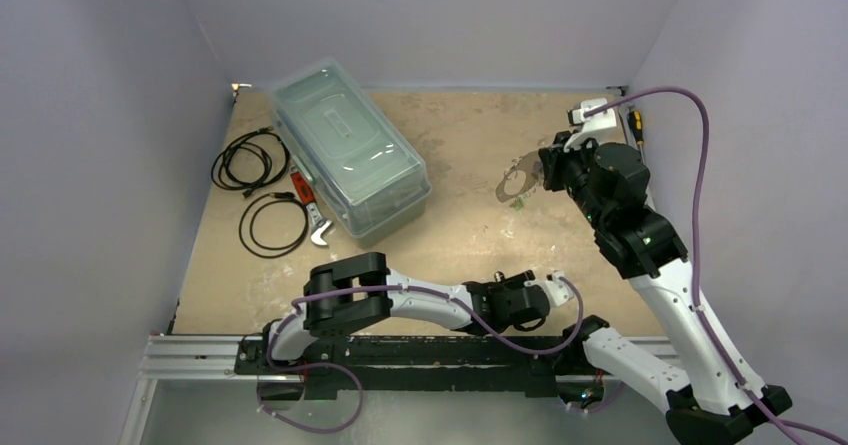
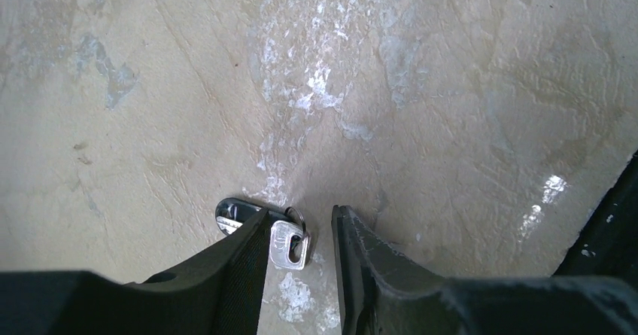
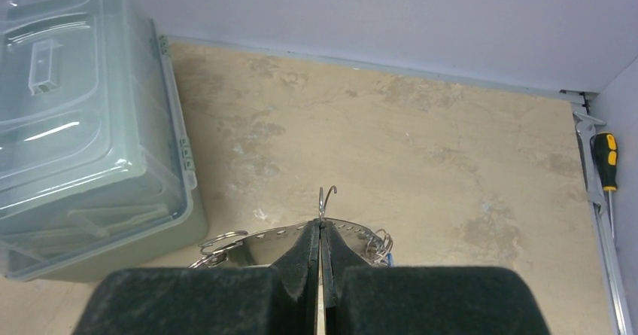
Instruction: Put the keys on the keyring
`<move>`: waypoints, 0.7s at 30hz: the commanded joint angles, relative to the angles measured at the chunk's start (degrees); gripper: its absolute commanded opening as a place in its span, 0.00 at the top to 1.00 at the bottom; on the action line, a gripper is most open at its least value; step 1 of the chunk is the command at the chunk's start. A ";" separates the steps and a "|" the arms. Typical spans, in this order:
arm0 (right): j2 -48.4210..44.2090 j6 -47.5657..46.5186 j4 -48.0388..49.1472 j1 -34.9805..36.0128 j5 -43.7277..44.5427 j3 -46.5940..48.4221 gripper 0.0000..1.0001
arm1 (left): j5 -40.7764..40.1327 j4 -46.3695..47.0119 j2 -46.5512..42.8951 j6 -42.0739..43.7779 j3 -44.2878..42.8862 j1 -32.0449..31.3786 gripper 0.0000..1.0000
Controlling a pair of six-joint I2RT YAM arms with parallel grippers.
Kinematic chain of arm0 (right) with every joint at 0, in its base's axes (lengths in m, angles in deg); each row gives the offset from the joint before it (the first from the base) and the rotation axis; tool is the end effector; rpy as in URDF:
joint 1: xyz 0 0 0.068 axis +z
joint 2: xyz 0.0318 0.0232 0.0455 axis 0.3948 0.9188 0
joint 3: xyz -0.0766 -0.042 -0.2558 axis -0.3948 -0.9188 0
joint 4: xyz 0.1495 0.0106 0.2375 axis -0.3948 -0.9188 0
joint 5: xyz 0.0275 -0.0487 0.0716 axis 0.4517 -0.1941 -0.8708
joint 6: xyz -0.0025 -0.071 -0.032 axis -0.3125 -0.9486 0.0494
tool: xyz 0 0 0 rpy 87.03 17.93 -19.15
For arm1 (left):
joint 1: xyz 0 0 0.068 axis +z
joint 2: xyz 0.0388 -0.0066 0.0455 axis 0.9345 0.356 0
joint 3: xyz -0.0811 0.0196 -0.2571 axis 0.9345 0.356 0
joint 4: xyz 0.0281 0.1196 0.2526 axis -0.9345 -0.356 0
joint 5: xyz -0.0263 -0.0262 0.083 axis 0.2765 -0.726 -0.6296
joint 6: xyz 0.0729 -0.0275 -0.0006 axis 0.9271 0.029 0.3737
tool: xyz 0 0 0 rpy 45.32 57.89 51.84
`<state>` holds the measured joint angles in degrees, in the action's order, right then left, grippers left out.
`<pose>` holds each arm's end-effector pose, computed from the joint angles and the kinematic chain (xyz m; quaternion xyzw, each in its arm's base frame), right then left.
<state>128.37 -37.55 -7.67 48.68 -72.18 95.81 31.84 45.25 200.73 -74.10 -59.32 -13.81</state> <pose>0.2133 0.0859 0.4169 -0.0688 0.7660 0.0892 0.6329 0.0919 -0.4776 0.1096 0.5016 0.7465 -0.0790 0.4299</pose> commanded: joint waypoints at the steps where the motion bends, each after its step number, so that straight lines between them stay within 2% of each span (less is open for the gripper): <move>1: -0.43 0.63 2.51 -0.27 -1.84 2.62 1.00 | -2.69 -2.19 1.57 1.69 -2.64 -0.19 0.65; 13: -0.49 0.19 2.32 -0.25 -3.97 2.61 1.00 | -3.68 -4.64 3.44 2.01 -4.20 -0.27 0.76; 17: -0.39 0.10 2.41 -0.28 -3.97 2.47 1.00 | -3.79 -4.88 3.77 2.16 -4.27 -0.27 0.91; 21: -0.17 0.02 2.40 -0.29 -4.22 2.51 1.00 | -4.09 -4.85 3.77 2.19 -4.21 -0.34 0.96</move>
<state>128.37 -37.57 -7.67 48.68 -75.29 95.81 28.27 42.39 203.31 -72.51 -62.40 -13.88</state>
